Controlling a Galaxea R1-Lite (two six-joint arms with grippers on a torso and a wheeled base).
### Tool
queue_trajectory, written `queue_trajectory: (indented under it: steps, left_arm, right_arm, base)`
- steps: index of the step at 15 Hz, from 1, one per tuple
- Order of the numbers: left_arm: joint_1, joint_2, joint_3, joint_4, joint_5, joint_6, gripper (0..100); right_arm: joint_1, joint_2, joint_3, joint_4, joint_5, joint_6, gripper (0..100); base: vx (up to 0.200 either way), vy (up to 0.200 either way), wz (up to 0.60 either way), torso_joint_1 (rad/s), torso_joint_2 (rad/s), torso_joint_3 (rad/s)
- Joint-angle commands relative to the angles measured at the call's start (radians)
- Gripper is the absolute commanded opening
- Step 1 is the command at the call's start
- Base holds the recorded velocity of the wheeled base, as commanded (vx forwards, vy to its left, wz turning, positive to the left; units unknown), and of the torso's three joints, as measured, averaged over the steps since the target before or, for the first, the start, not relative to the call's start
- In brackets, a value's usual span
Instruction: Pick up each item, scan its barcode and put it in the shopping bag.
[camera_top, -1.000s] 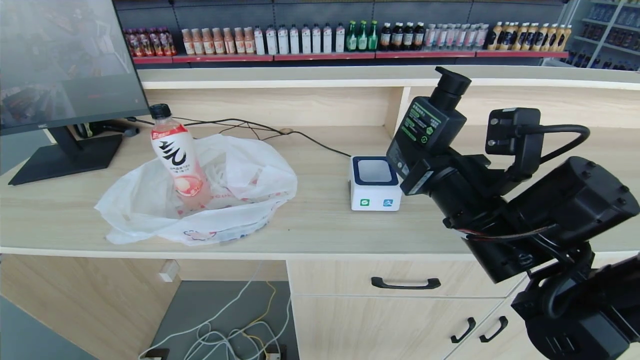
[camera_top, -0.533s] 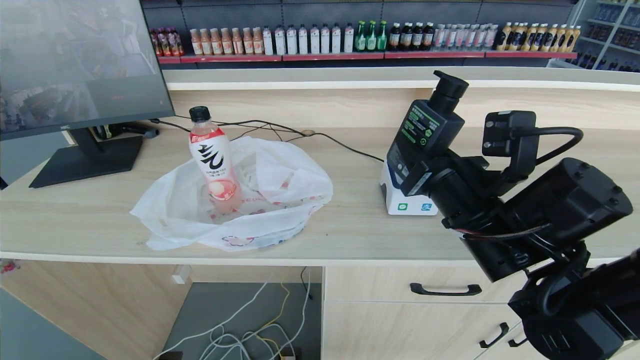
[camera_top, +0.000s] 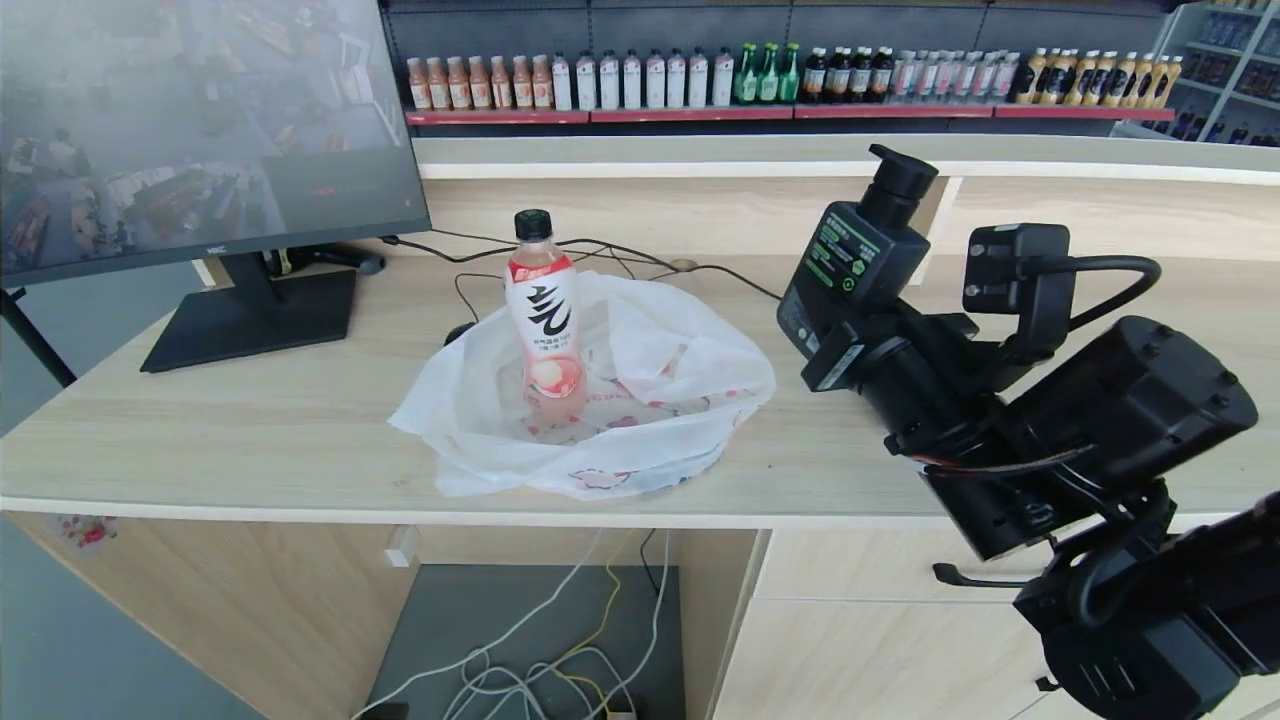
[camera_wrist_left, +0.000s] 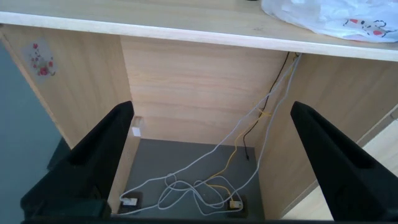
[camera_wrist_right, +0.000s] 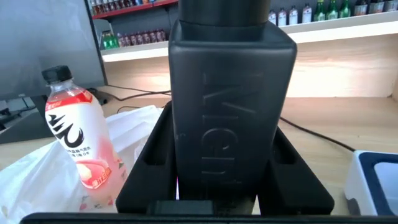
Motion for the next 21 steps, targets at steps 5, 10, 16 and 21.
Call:
queue_trajectory:
  steps: [5,10,16,21]
  left_arm:
    - [0.000,0.000,0.000,0.000,0.000,0.001,100]
    - [-0.002,0.000,0.000,0.000,0.000,0.001,100]
    - [-0.002,0.000,0.000,0.000,0.000,0.002,100]
    - [-0.002,0.000,0.000,0.000,0.000,0.001,100]
  right_arm:
    - [-0.007,0.105,-0.054,-0.001,0.004,-0.005,0]
    - [-0.044,0.154,-0.069,-0.001,0.004,-0.001,0]
    - [-0.048,0.251,-0.123,-0.001,0.004,0.019,0]
    - [0.001,0.306,-0.207,-0.001,0.004,0.022,0]
  base:
    - [0.000,0.040,0.00,0.001,0.00,0.000]
    - [0.000,0.000,0.00,0.000,0.00,0.000]
    - [0.000,0.000,0.00,0.000,0.00,0.000]
    - [0.000,0.000,0.00,0.000,0.00,0.000]
